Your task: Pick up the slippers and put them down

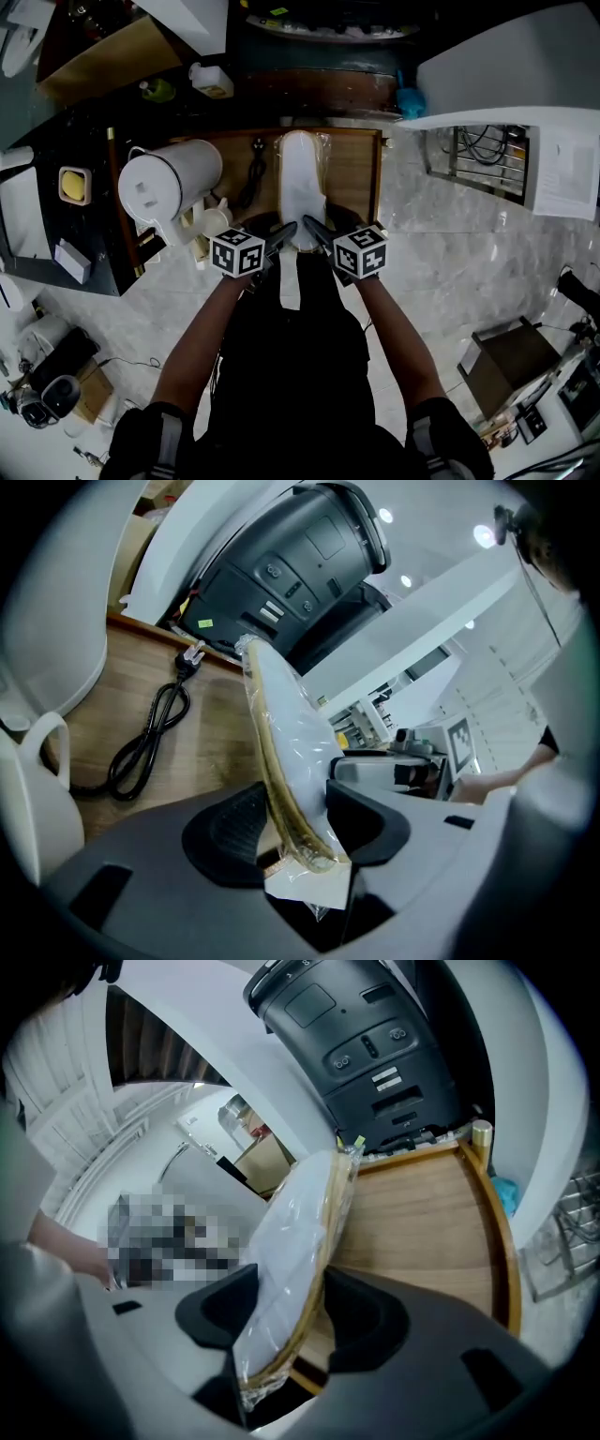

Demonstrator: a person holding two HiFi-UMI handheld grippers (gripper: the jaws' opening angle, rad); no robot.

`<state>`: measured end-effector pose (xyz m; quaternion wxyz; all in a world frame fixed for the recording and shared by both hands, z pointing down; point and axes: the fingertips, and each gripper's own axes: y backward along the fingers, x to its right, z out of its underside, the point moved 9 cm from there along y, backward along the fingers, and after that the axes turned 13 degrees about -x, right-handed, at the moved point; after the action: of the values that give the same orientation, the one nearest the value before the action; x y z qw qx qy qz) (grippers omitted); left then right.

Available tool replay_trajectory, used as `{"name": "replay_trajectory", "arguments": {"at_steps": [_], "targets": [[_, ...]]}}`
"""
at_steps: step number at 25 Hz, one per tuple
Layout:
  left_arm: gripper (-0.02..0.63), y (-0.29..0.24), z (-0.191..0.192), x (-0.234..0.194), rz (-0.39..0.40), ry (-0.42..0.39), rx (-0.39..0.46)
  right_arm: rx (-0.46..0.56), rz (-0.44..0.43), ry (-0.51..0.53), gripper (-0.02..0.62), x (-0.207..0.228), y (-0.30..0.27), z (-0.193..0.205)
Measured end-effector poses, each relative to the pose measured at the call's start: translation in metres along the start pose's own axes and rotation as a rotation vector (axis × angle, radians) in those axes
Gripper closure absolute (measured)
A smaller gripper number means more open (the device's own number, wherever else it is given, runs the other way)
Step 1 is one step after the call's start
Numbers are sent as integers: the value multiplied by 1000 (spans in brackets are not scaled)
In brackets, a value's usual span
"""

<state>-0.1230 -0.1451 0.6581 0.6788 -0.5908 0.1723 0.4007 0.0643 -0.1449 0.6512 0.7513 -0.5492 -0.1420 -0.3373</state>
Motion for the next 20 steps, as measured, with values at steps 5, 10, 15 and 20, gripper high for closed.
{"name": "replay_trajectory", "arguments": {"at_steps": [5, 10, 15, 20], "targets": [[411, -7, 3, -8, -6, 18, -12, -30, -2, -19, 368, 7, -10, 3], [411, -16, 14, -16, -20, 60, -31, -62, 8, -21, 368, 9, -20, 10], [411, -21, 15, -23, -24, 85, -52, -79, 20, -56, 370, 13, -29, 17], [411, -26, 11, -34, -6, 115, -91, -98, 36, -71, 374, 18, -35, 18]]}}
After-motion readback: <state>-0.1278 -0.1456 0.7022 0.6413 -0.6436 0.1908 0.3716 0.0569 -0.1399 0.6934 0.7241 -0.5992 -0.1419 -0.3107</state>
